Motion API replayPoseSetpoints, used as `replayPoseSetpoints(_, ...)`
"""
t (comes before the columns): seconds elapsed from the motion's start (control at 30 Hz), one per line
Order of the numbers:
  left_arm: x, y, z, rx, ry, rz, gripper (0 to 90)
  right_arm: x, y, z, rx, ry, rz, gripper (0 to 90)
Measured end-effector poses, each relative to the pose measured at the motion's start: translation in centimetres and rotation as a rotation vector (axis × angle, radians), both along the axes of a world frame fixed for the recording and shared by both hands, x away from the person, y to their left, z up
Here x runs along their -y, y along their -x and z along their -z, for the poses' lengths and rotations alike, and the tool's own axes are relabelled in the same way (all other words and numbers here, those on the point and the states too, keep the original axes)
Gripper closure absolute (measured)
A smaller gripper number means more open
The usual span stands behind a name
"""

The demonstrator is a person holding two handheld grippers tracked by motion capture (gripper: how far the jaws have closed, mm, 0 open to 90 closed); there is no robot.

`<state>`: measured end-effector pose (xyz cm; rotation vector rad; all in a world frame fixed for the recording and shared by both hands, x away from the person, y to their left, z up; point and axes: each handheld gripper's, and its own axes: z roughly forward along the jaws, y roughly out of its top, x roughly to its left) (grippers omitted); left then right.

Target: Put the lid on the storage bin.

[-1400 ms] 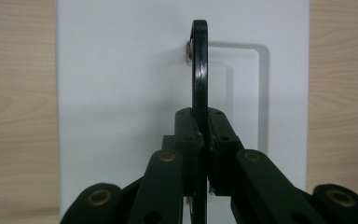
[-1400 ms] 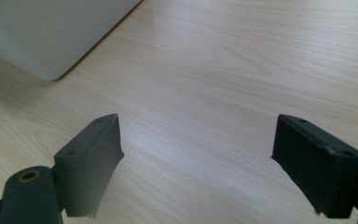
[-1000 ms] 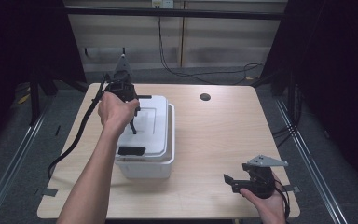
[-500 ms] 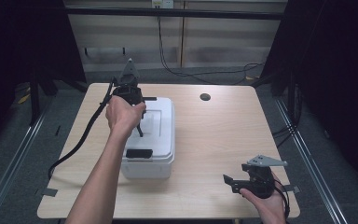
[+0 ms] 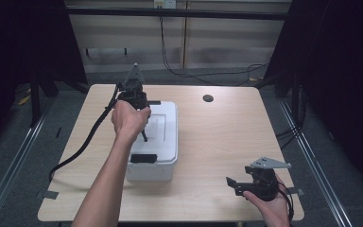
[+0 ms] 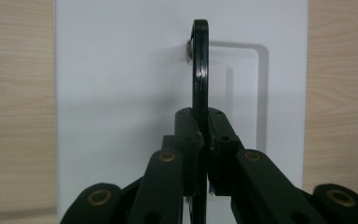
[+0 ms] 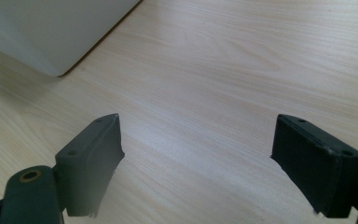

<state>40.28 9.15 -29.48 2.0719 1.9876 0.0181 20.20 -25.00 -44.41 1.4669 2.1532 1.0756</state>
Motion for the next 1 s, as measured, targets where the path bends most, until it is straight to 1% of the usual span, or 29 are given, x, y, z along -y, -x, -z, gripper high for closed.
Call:
replayPoseSetpoints(0.1,0.1,0.0,0.11,-0.002,-0.008,0.001,84.7,0.0,0.01,0.0,-0.004,-0.002,0.003,15.5)
replayPoseSetpoints(0.13,0.15,-0.02,0.22,-0.005,-0.004,0.007,84.5,0.01,0.01,0.0,-0.004,-0.003,0.002,15.4)
replayPoseSetpoints(0.23,0.12,-0.01,0.23,-0.006,-0.005,0.002,84.6,0.01,0.01,0.01,-0.004,-0.002,0.003,15.5)
replayPoseSetpoints(0.3,0.04,-0.04,0.25,-0.011,0.0,0.011,84.5,0.0,0.02,0.0,-0.004,-0.002,0.003,15.4)
replayPoseSetpoints(0.37,0.03,-0.06,0.34,-0.008,-0.002,0.006,84.4,-0.01,0.01,0.02,-0.005,-0.002,0.003,15.5)
replayPoseSetpoints(0.4,0.11,-0.08,0.33,-0.014,0.001,0.015,84.3,0.0,0.0,0.02,-0.004,-0.002,0.003,15.4)
replayPoseSetpoints(0.53,-0.04,-0.15,0.34,-0.018,0.005,0.021,84.3,0.01,0.02,0.02,-0.005,-0.004,0.004,15.4)
replayPoseSetpoints(0.63,-0.23,-0.2,0.53,-0.011,0.011,0.022,84.1,0.02,0.03,0.02,-0.006,-0.003,0.005,15.4)
replayPoseSetpoints(0.7,-0.26,-0.26,0.6,-0.015,0.019,0.022,83.6,0.02,0.03,0.02,-0.006,-0.002,0.005,15.4)
replayPoseSetpoints(0.77,-0.2,-0.3,0.72,-0.016,0.029,0.045,82.9,0.01,0.02,0.03,-0.005,-0.003,0.006,15.4)
replayPoseSetpoints(0.8,-0.02,-0.32,0.82,-0.011,0.053,0.059,82.0,0.01,0.01,0.03,-0.005,-0.003,0.007,15.4)
replayPoseSetpoints(0.83,0.24,-0.32,0.81,-0.009,0.044,0.069,81.0,0.02,-0.02,0.05,-0.004,-0.002,0.005,15.4)
replayPoseSetpoints(0.87,0.5,-0.33,0.91,-0.007,0.049,0.08,79.5,0.03,-0.05,0.07,-0.004,-0.002,0.005,15.4)
replayPoseSetpoints(0.9,0.49,-0.36,0.94,-0.008,0.053,0.081,79.2,0.03,-0.06,0.08,-0.002,-0.002,0.005,15.4)
replayPoseSetpoints(0.97,0.42,-0.39,0.92,-0.01,0.045,0.084,78.6,0.03,-0.05,0.06,-0.004,-0.002,0.005,15.5)
replayPoseSetpoints(1.0,0.11,-0.45,0.83,0.002,0.058,0.086,78.6,0.04,0.02,0.03,-0.007,-0.002,0.008,15.4)
